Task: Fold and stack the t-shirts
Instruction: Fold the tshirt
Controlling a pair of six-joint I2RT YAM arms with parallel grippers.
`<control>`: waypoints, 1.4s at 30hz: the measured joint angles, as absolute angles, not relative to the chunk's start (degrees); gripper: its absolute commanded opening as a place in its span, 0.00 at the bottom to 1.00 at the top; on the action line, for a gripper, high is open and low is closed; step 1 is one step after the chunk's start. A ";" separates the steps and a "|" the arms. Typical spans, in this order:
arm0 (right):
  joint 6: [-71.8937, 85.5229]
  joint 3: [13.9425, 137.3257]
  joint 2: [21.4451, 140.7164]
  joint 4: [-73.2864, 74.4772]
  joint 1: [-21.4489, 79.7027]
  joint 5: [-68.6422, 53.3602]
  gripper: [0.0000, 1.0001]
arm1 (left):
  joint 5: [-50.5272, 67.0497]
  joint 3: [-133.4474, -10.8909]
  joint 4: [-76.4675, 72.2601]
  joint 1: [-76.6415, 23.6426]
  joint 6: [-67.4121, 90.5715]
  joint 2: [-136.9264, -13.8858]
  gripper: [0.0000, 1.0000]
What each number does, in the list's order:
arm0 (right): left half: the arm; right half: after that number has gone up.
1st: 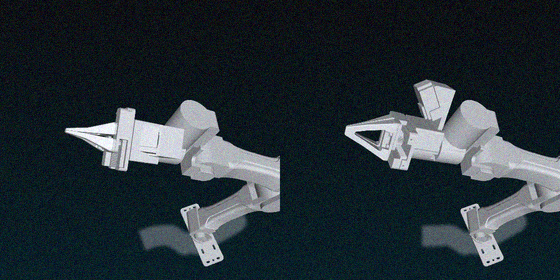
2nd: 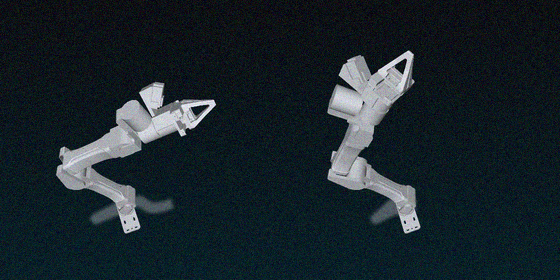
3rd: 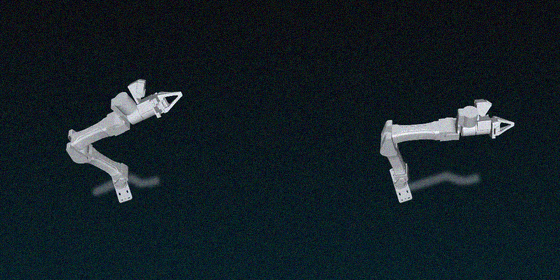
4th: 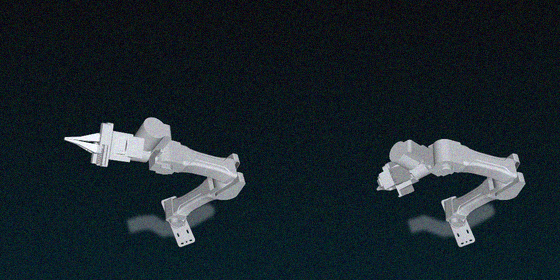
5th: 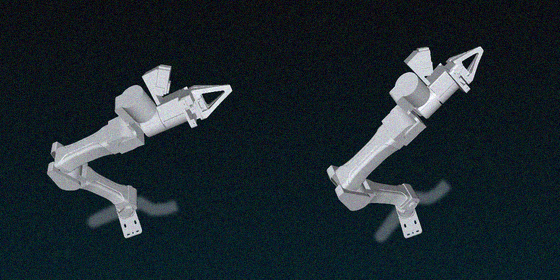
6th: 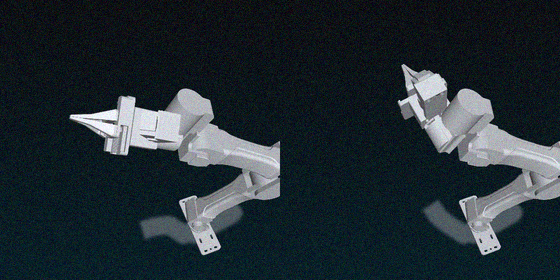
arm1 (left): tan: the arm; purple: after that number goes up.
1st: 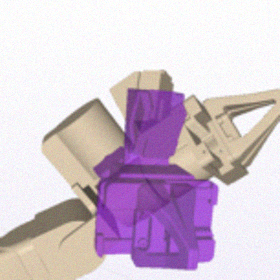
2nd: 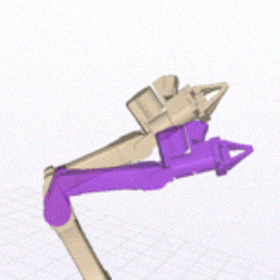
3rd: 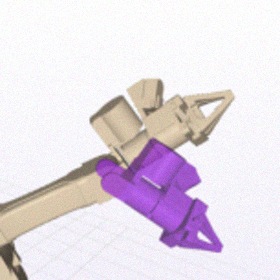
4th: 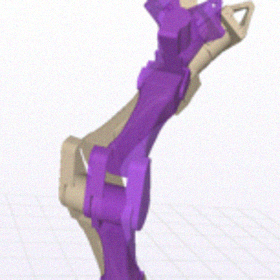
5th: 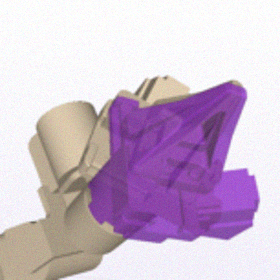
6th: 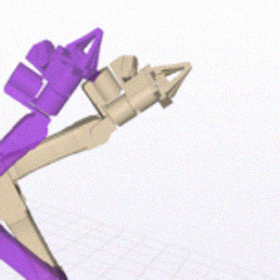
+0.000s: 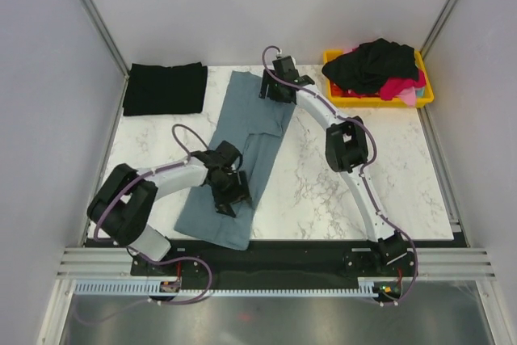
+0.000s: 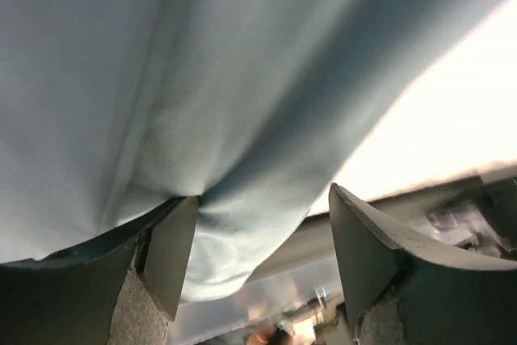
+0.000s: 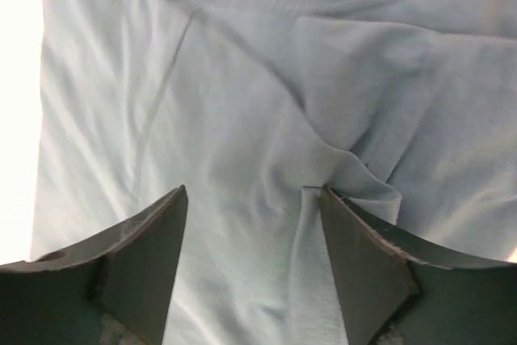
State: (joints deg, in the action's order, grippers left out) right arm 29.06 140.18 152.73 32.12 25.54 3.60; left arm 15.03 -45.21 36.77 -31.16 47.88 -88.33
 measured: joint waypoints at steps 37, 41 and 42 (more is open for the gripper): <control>34.06 80.68 93.23 3.18 19.77 -6.17 0.95 | -14.81 -57.74 59.88 -52.27 51.64 -59.07 0.81; 34.50 60.31 68.55 6.76 29.78 -0.01 0.84 | -14.94 -48.29 60.01 -51.75 54.06 -52.16 0.79; 35.46 54.85 63.61 7.11 33.32 0.75 0.82 | -14.90 -46.33 59.94 -51.70 54.76 -50.87 0.78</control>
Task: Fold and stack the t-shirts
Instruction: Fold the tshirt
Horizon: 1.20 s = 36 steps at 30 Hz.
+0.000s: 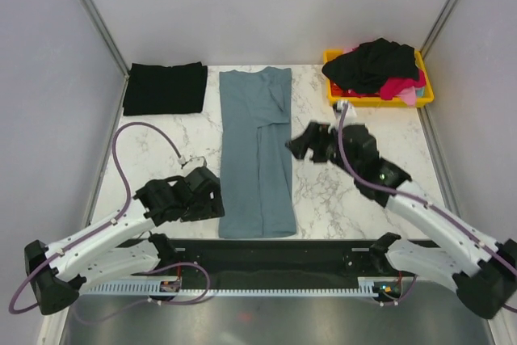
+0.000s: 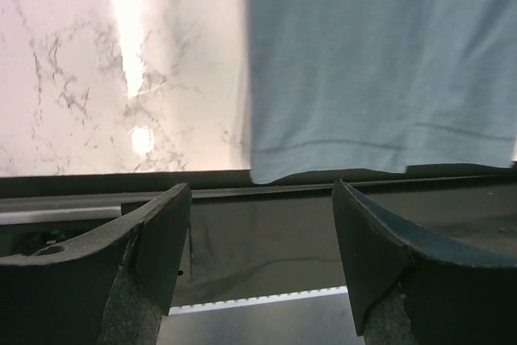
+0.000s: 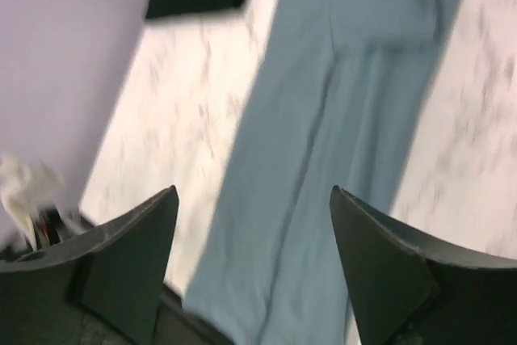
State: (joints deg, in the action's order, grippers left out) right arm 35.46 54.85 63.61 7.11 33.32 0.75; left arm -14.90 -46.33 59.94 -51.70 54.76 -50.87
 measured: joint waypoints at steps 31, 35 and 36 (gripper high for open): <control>61.21 13.80 52.03 5.28 63.26 11.05 0.50 | -8.86 -21.80 43.27 -51.44 65.12 -41.67 0.69; 62.22 12.25 53.98 0.21 63.26 11.03 0.46 | -8.78 -20.21 40.36 -51.44 65.10 -42.15 0.67; 62.35 11.81 53.98 -0.78 63.26 11.05 0.45 | -8.71 -20.16 39.92 -51.44 65.10 -42.48 0.62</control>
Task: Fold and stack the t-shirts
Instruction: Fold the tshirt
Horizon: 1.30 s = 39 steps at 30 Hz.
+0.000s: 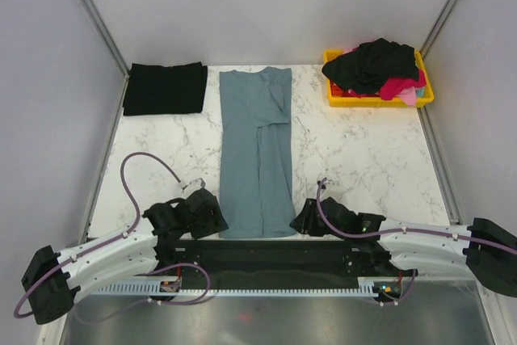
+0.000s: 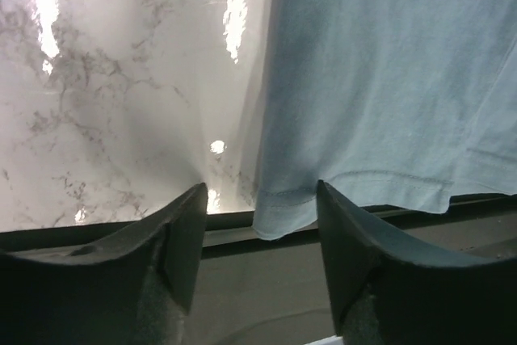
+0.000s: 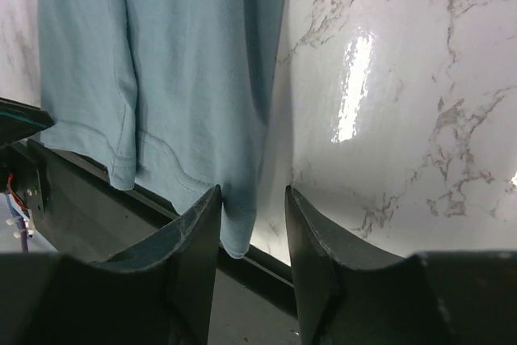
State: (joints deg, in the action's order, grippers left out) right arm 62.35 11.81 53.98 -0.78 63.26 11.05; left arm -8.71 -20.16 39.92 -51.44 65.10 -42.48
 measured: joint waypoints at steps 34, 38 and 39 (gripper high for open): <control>46.22 46.54 65.65 17.52 51.27 15.57 0.00 | -15.86 -60.16 54.92 -47.11 60.16 -59.42 0.02; 40.51 53.89 73.73 18.26 43.57 13.21 0.00 | -13.61 -67.00 53.56 -36.95 52.60 -66.54 0.02; 39.29 55.79 75.66 18.41 42.44 12.58 0.00 | -13.02 -68.45 52.82 -34.76 50.74 -68.95 0.02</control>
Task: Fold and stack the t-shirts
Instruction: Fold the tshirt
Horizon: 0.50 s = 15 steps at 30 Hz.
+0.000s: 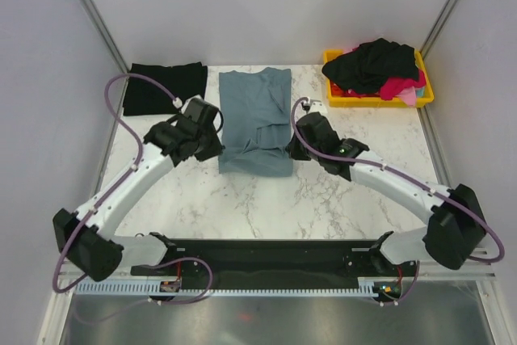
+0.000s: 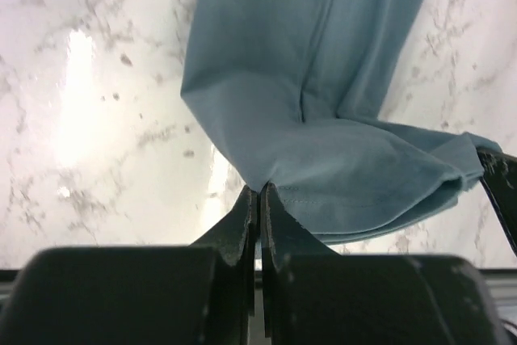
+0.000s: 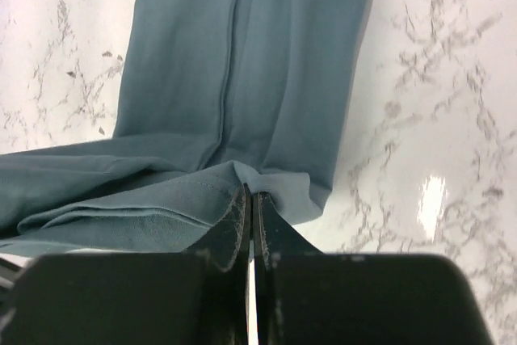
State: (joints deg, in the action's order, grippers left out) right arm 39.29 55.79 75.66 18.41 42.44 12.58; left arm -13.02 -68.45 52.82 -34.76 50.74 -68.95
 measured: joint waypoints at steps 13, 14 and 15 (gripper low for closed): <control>30.50 72.55 98.10 17.08 30.48 2.61 0.00 | -2.74 -86.98 48.14 -21.52 36.45 -97.58 0.02; 29.95 74.43 100.16 17.19 29.74 2.00 0.00 | -2.20 -88.44 47.81 -20.97 36.01 -99.02 0.02; 29.65 75.59 101.38 17.15 29.19 1.30 0.00 | -1.30 -90.02 47.81 -20.40 35.53 -100.57 0.02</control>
